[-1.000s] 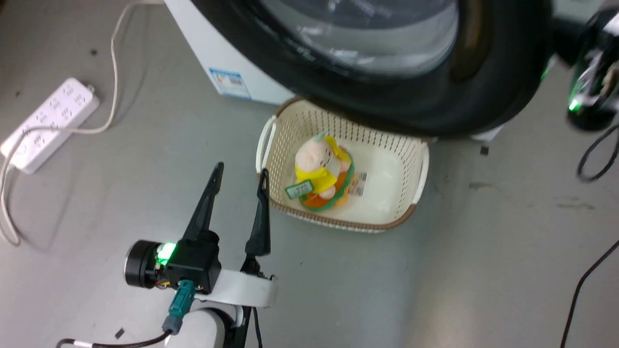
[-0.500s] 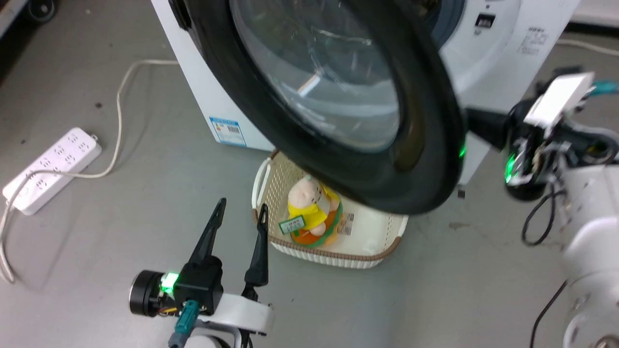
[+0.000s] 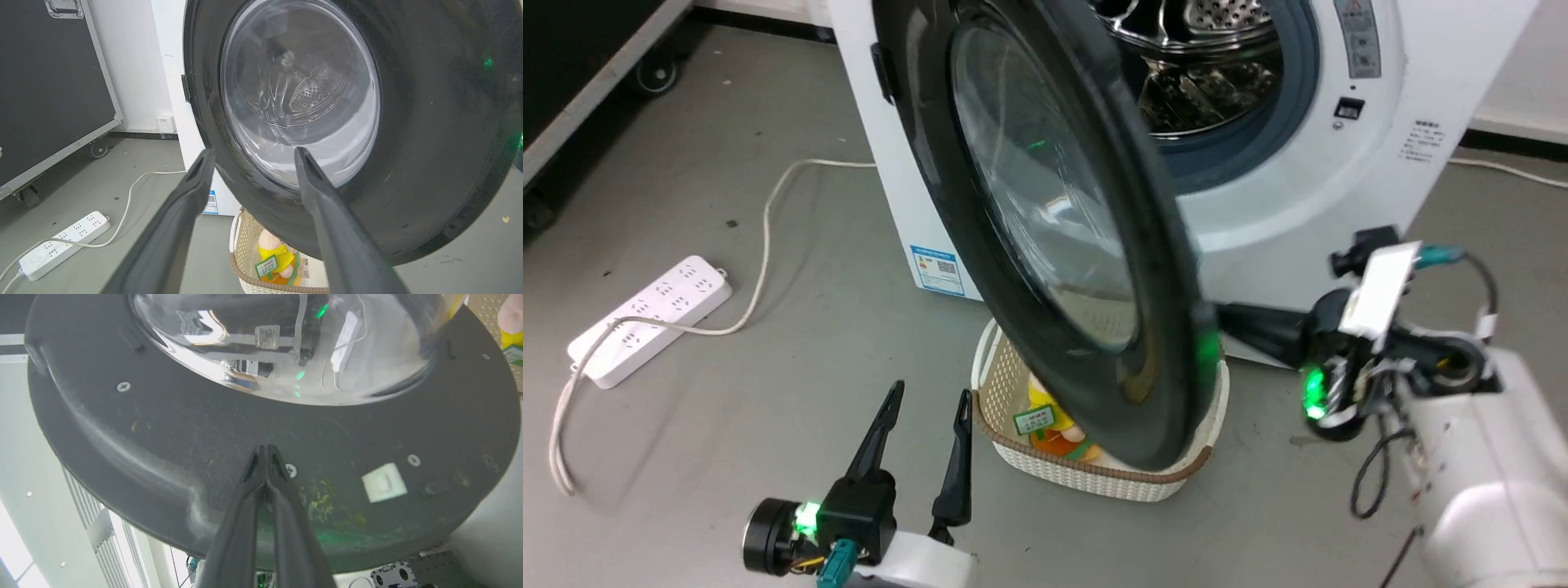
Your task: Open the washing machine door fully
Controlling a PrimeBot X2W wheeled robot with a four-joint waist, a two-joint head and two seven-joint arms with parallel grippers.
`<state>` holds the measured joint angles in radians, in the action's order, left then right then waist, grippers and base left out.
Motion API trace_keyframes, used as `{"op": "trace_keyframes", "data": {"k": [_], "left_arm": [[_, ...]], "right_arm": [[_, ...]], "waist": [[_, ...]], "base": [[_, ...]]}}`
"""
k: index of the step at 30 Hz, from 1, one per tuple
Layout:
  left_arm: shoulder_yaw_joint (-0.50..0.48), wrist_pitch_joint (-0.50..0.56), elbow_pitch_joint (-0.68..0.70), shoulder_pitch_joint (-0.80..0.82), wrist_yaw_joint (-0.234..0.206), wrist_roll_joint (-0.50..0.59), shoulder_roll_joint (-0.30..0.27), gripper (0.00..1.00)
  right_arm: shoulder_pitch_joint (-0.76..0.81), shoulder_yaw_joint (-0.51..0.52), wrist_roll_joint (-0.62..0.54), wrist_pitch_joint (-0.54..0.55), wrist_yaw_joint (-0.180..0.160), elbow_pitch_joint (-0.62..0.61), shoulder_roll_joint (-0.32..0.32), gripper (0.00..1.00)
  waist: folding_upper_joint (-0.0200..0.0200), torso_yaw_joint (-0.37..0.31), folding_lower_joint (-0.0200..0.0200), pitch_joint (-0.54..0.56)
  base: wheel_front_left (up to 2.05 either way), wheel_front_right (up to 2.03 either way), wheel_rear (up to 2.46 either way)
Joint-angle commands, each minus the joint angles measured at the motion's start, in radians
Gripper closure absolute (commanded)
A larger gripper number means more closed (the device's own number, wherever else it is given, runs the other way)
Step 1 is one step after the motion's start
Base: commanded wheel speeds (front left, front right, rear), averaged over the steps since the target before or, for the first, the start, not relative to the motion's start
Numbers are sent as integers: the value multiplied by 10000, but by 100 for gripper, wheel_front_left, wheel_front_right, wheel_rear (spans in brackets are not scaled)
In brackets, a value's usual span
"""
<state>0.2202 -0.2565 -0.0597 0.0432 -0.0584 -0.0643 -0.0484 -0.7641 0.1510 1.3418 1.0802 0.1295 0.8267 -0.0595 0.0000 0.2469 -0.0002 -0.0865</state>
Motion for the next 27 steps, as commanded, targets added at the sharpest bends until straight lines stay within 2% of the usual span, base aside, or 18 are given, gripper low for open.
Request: {"op": "trace_keyframes", "data": {"k": [1,11,14,18,19,20,24,27], "left_arm": [[-3,-53,-19,-132,40,-35,-18,0],[106,-53,-133,-351,89,-143,-18,0],[91,-53,-180,-385,21,-323,-18,0],[112,-53,-201,-375,3,-429,-18,0],[101,-53,-204,-377,-7,-446,-18,0],[76,-53,-199,-369,-10,-472,-18,0],[-36,-53,-197,-360,71,-534,-18,0],[-127,-53,-195,-383,139,-583,-18,0]], "right_arm": [[341,-391,385,-138,12,-189,91,100],[1541,-3586,2605,-1158,12,-1442,92,100],[1732,-4161,2861,-1531,12,-1680,92,100],[1825,-4422,3006,-2114,12,-1813,92,100],[1823,-4374,2932,-2388,12,-1859,78,85],[1825,-4304,2842,-2692,12,-1900,35,0],[1975,-4075,2317,-3734,12,-2443,-389,0],[2298,-3963,1338,-4963,12,-3336,-965,0]], "waist": [[0,59,2,39],[0,298,2,102],[0,341,2,104],[0,339,2,127],[0,322,2,152],[0,295,2,182],[0,58,2,392],[0,-218,2,583]], "base": [[0,0,0],[0,0,0],[0,0,0],[0,0,0],[0,0,0],[0,0,0],[0,0,0],[0,0,0]]}}
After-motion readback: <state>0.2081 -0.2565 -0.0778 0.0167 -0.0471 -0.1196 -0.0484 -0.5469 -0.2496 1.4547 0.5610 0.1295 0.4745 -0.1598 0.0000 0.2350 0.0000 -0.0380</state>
